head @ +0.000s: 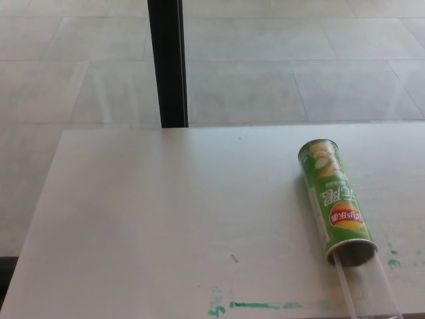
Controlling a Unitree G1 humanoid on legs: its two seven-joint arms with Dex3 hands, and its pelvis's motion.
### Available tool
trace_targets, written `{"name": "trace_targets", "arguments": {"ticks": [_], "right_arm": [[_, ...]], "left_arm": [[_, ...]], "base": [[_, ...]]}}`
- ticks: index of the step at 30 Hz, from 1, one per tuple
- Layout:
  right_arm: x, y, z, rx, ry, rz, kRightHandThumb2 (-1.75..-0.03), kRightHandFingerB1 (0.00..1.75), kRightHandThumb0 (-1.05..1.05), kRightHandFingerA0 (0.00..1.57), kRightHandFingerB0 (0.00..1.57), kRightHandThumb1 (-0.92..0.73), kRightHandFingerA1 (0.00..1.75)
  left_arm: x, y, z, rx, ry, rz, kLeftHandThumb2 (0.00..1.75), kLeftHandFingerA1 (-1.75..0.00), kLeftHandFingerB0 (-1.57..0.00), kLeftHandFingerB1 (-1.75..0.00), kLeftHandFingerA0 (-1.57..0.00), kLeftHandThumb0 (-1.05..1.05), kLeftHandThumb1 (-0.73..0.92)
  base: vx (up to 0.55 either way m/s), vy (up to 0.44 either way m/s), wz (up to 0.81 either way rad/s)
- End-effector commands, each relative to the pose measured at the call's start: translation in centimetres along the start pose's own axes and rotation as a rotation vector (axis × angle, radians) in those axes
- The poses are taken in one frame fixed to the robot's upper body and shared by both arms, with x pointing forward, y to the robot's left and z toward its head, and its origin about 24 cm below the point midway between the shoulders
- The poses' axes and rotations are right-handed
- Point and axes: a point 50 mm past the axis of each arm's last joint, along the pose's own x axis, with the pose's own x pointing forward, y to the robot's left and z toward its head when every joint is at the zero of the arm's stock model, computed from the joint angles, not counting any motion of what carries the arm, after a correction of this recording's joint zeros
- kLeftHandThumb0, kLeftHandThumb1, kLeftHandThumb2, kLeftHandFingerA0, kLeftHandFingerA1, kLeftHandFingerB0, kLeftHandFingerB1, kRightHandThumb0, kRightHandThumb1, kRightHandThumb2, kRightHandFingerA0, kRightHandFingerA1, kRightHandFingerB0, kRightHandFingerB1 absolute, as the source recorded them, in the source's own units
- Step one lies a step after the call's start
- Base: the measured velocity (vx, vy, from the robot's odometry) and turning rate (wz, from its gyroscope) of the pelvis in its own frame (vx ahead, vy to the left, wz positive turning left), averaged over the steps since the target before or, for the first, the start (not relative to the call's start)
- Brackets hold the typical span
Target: Use the right hand as a fist to push the chips tray inside its container kept in the middle of the desk
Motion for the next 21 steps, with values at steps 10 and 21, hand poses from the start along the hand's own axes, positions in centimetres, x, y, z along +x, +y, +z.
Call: {"name": "trace_targets", "arguments": {"ticks": [10,21], "right_arm": [[1.6,0.7,-2.5,-0.345,0.382,-0.041,-0.99,0.56,-0.58,0.75,0.38,-0.59,0.89],[3.0,0.1,-3.4,-0.406,0.455,-0.078,-0.61,0.44,-0.58,0.79,0.48,-0.72,1.15]], "left_arm": [[-0.1,1.0,0.6,0.043,-0.026,0.021,1.05,-0.69,-0.37,-0.57,-0.54,-0.68,0.68],[-0.1,1.0,0.8,0.017,-0.031,0.019,1.05,-0.69,-0.36,-0.56,-0.52,-0.68,0.67]], "base": [[0.00,0.000,0.00],[0.00,0.000,0.00]]}}
